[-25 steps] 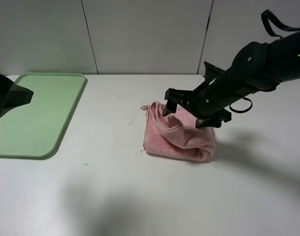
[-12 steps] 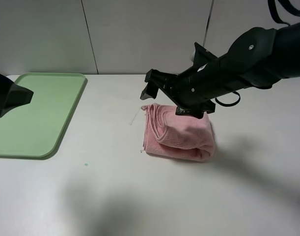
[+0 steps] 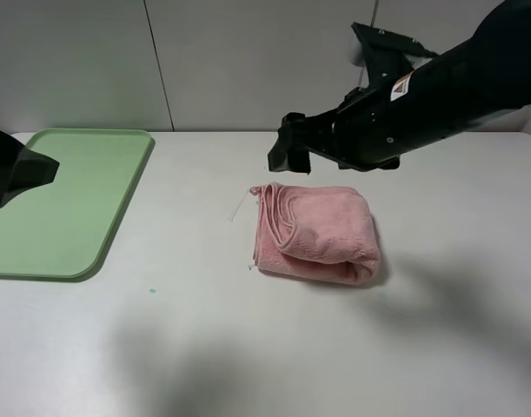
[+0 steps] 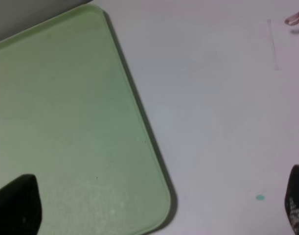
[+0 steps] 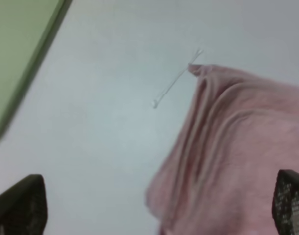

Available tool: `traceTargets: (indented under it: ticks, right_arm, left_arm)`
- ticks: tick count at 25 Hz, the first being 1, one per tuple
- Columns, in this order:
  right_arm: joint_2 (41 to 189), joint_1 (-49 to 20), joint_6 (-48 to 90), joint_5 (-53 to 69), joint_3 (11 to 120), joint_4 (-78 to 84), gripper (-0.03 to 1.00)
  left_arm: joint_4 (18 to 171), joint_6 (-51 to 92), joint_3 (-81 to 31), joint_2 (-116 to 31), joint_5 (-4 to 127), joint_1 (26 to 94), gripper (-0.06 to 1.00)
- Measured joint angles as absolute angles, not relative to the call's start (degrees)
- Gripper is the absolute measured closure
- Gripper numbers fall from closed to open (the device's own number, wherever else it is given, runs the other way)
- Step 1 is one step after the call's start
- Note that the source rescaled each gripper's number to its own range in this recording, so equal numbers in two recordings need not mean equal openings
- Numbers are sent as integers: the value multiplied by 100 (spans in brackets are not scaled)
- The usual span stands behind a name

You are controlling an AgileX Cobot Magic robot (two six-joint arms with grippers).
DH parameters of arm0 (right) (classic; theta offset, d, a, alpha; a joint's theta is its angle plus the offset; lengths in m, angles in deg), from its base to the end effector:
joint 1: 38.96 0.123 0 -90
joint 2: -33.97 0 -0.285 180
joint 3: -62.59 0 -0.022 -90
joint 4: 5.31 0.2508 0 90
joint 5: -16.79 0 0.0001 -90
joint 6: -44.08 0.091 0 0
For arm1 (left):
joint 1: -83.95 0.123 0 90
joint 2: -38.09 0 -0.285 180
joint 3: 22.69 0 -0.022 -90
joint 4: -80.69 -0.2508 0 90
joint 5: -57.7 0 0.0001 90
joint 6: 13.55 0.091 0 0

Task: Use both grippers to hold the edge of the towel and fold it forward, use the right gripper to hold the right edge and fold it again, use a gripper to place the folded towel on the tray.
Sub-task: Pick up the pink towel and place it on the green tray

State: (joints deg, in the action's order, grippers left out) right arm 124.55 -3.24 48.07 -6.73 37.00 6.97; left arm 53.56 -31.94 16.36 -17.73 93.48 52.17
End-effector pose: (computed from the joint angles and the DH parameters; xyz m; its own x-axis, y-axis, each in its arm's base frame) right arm 0.2365 0.1796 0.2484 -0.7581 -0.2218 -0.6133 -0.4426 0.8656 0.2341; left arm 0.1498 -0.0642 0.3059 -0.4927 0.3880 -0.7789 0.3648 0.9048 0.2199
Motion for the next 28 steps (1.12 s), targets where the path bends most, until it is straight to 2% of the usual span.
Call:
traceTargets:
  ticks: [5, 16, 28]
  right_arm:
    - [12022, -425, 4794, -1797, 3700, -531, -3]
    - [11626, -1507, 4567, -4021, 3700, -1306, -3]
    - [10453, -2568, 4624, -4519, 3188, -1523, -3]
  left_arm:
    - [5356, -3194, 1636, -1773, 9348, 5217, -5]
    - [5356, -3194, 1636, -1773, 9348, 5217, -5]
    - [5356, -3194, 1636, -1773, 9348, 5217, -5]
